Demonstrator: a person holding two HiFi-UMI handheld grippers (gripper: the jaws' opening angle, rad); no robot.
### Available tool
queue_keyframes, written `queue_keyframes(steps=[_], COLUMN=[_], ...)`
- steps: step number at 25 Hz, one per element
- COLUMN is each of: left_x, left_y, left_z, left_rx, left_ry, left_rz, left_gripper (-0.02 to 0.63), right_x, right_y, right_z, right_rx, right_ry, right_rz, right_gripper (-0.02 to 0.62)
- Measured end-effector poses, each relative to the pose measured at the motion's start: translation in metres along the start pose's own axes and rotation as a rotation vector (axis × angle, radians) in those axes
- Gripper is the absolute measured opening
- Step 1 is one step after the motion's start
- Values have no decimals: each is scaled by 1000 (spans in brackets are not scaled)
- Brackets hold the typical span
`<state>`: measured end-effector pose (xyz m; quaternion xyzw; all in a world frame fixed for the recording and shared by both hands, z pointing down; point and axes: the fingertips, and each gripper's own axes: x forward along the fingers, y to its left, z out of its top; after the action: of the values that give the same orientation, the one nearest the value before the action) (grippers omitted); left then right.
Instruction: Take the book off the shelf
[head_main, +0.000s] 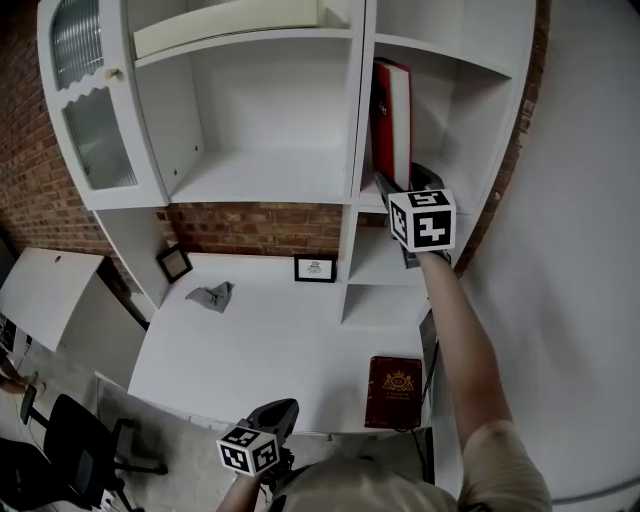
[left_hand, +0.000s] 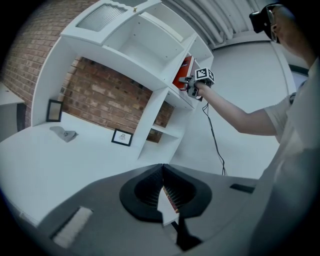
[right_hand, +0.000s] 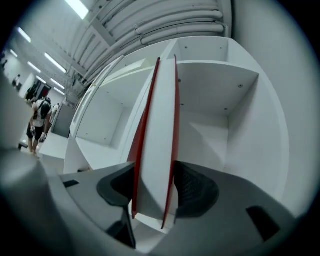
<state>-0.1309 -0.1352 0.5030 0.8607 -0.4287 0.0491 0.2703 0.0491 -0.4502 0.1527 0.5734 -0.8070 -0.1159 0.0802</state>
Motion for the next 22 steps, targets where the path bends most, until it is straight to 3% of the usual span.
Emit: queue_keyframes(steps=[5, 22], left_x=[-10, -27], left_y=[12, 13], left_z=[-1, -4], left_rx=[3, 48], left_ry=[11, 45], left_rz=[5, -113], left_gripper=[3, 3], right_x=[-12, -107], right_y=[-14, -4], right_z=[-3, 6], right_rx=[164, 269], right_ry=[-29, -92], right_rz=[-13, -6], right_gripper=[159, 156])
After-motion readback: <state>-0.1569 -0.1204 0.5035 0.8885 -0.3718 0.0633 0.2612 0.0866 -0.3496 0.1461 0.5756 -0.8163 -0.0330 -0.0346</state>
